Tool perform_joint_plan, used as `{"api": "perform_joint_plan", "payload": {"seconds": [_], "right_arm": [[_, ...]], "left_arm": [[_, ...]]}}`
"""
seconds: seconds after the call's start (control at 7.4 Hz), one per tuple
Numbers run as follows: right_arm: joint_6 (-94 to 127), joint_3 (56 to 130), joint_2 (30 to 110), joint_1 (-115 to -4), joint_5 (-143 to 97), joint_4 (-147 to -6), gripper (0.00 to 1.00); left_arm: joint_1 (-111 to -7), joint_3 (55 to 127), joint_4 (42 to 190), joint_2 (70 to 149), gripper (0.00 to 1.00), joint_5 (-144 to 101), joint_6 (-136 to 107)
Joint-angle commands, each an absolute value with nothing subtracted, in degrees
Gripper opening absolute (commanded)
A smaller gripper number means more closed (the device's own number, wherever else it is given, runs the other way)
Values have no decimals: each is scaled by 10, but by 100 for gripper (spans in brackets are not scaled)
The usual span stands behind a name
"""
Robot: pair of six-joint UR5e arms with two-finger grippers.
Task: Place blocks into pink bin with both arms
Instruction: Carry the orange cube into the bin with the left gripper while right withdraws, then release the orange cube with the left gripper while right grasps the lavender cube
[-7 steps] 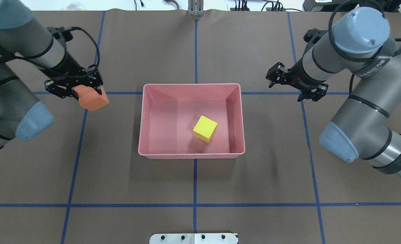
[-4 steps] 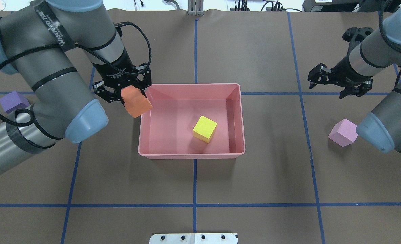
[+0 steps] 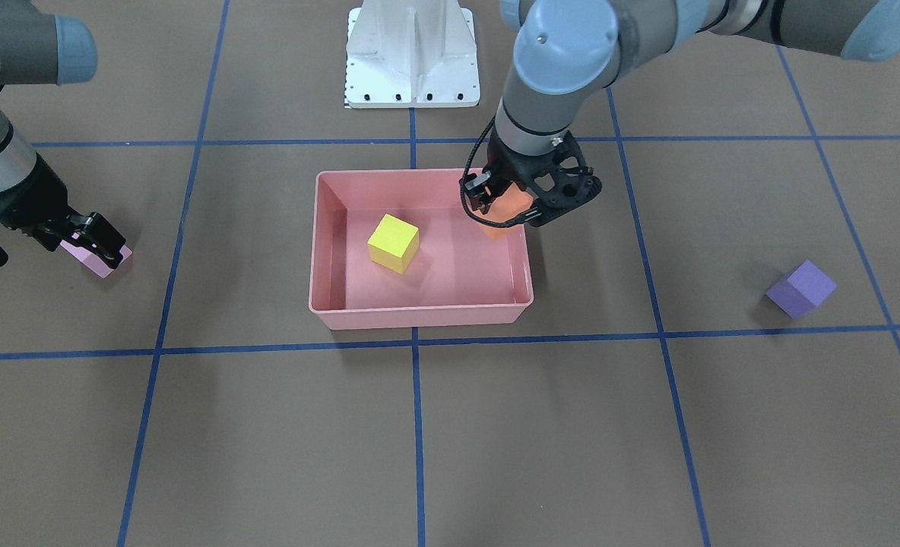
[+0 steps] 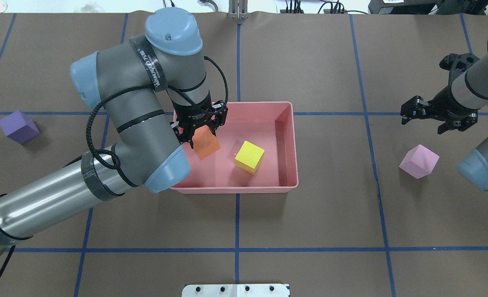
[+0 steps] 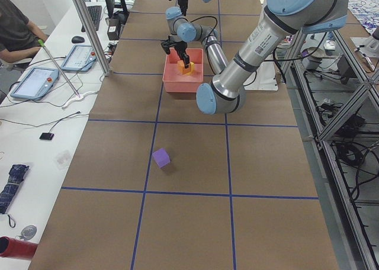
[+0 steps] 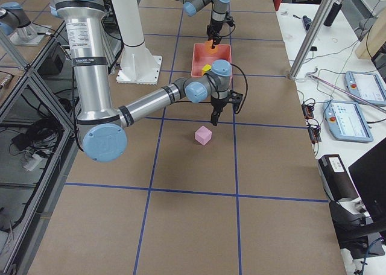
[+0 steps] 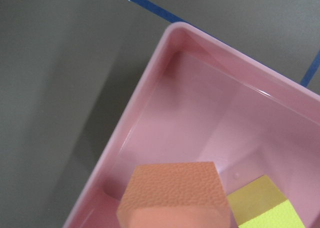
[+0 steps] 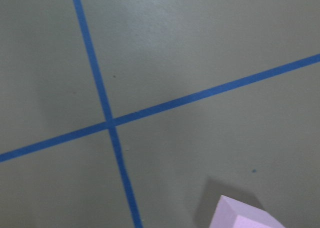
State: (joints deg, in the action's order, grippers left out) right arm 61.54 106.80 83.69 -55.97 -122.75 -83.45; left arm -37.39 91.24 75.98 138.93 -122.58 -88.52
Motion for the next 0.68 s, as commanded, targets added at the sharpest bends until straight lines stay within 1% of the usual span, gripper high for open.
{"api": "perform_joint_plan", "payload": {"seconds": [0.0, 0.14, 0.27, 0.41, 0.54], "right_arm": [[622, 1056, 849, -559, -1238, -829, 100], [646, 1055, 860, -559, -1264, -829, 100], [698, 1060, 875, -559, -1270, -827, 100], [727, 1057, 883, -557, -1269, -826, 100], [729, 1057, 891, -557, -1268, -826, 100]], "left_arm": [[-347, 869, 796, 1392, 8, -1186, -889], [-345, 869, 797, 1392, 38, -1186, -889], [-343, 870, 797, 1394, 52, -1186, -889], [-342, 870, 797, 1394, 55, -1186, -889], [-341, 870, 797, 1394, 95, -1177, -889]]}}
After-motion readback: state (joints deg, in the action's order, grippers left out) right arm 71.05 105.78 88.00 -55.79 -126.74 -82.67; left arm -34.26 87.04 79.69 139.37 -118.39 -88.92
